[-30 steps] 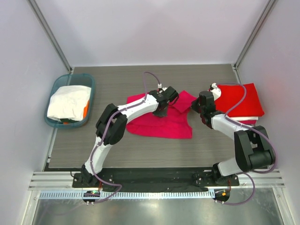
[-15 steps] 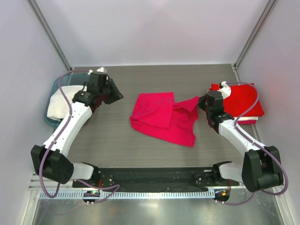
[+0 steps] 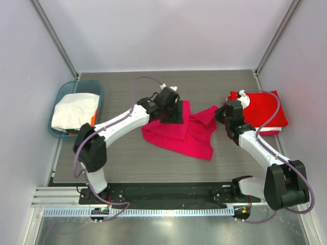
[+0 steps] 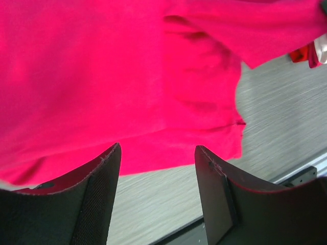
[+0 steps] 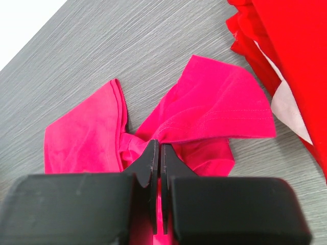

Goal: Fold and stack the t-shirts
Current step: Flatten the tshirt out

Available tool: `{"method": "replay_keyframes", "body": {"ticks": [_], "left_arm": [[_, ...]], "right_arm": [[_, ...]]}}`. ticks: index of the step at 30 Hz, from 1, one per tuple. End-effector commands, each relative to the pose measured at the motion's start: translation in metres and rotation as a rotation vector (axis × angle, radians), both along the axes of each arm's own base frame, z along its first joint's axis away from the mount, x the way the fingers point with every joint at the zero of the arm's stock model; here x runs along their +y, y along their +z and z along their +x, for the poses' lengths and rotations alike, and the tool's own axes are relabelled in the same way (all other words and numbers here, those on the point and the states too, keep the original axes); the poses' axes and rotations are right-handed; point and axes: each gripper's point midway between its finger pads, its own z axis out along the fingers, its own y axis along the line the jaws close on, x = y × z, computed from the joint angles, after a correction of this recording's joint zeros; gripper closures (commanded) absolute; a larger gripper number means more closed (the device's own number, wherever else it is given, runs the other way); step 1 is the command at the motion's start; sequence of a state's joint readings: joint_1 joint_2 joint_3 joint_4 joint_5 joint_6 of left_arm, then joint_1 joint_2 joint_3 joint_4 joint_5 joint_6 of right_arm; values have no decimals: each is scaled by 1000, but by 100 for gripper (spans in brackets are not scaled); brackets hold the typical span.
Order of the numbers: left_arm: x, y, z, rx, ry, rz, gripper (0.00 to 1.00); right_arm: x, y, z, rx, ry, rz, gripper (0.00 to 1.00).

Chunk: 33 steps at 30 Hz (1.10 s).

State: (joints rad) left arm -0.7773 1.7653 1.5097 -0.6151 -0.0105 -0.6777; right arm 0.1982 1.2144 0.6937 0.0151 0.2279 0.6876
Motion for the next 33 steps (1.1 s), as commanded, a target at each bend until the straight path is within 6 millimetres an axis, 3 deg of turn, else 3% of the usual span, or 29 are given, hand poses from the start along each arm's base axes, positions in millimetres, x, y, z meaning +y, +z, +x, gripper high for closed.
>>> {"method": "replay_keyframes", "body": {"ticks": [1,2,3,4,5,6,8,10,12,13,22,24,28,30,33], "left_arm": [[-33,5,7,-87,-45,29,39],[-42,9,10,-99,-51,27,39],[-44,-13,11,-74,-56,84,39],[-49,-18,9,-73,-69,106,39],[-57,-14,13,-91,-74,111,39],[-52,-34,16,-90,-66,197,40],[-60,-35,20,-122,-64,248,39],[-56,-59,20,-104,-63,342,40],[-56,-62,23,-93,-56,369,43],[-53,-74,25,-84,-49,402,44],[-50,-106,23,-39,-42,453,46],[-52,-113,21,-22,-48,454,51],[-49,-105,27,-35,-16,455,77],[-47,-94,32,-52,-3,436,96],[-41,-82,35,-47,12,408,100]], "right_arm": [[0,31,5,-80,-4,24,99],[0,33,4,-82,-2,23,99],[-1,35,5,-86,-1,19,99],[-1,36,5,-88,-2,18,99],[-1,37,5,-88,-2,18,99],[-1,37,5,-88,-2,18,99],[0,39,5,-91,-2,21,99],[0,40,5,-94,-2,25,99],[1,41,4,-97,0,32,99],[0,43,3,-103,-1,33,99],[-2,41,1,-100,-7,27,99],[-3,42,2,-104,-13,23,99],[-5,45,3,-110,-18,15,99],[-6,43,2,-107,-20,14,99],[-7,41,1,-101,-23,11,99]]}}
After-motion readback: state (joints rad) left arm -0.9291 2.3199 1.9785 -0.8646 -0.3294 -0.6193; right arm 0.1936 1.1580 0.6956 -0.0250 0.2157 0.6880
